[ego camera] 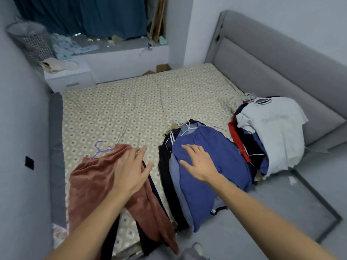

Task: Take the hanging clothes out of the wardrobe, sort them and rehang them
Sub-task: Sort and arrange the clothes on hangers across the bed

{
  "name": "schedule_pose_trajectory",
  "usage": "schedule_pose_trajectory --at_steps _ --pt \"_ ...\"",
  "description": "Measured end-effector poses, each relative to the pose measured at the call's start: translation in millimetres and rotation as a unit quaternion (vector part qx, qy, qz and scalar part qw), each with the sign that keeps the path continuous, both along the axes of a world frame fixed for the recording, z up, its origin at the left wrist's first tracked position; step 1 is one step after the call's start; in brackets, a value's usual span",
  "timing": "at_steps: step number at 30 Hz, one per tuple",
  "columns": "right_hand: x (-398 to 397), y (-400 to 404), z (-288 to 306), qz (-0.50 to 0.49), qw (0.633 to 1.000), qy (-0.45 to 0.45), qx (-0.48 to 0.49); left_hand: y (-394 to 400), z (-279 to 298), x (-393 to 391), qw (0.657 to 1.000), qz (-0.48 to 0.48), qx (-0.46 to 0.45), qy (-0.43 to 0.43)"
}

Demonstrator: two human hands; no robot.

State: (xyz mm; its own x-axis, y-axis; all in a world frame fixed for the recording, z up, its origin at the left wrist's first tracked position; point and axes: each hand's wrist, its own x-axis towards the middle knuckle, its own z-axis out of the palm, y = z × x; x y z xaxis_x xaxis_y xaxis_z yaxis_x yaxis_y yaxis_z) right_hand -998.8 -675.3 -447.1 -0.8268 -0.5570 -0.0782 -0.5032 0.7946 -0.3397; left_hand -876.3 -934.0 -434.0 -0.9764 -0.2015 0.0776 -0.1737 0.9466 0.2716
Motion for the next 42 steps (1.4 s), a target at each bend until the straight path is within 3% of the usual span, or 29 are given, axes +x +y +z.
schedule_pose_trajectory --at_steps 13,21,31,37,42 --pt "-115 169 -21 0.023 1.0 -0.016 0.012 202 -18 -141 0.996 0.041 0.038 -0.075" --pt "-209 181 -50 0.038 0.997 -0.057 0.028 180 -52 -195 0.99 0.077 0.008 -0.114" --pt "-367 187 -129 0.053 0.989 -0.127 0.056 183 -122 -308 0.971 0.111 0.053 -0.206" --pt "-491 169 -217 0.09 0.98 -0.159 0.075 177 -192 -381 0.94 0.195 0.127 -0.252" --pt "-555 151 -292 0.103 0.965 -0.223 0.093 162 -262 -423 0.887 0.217 0.163 -0.373"
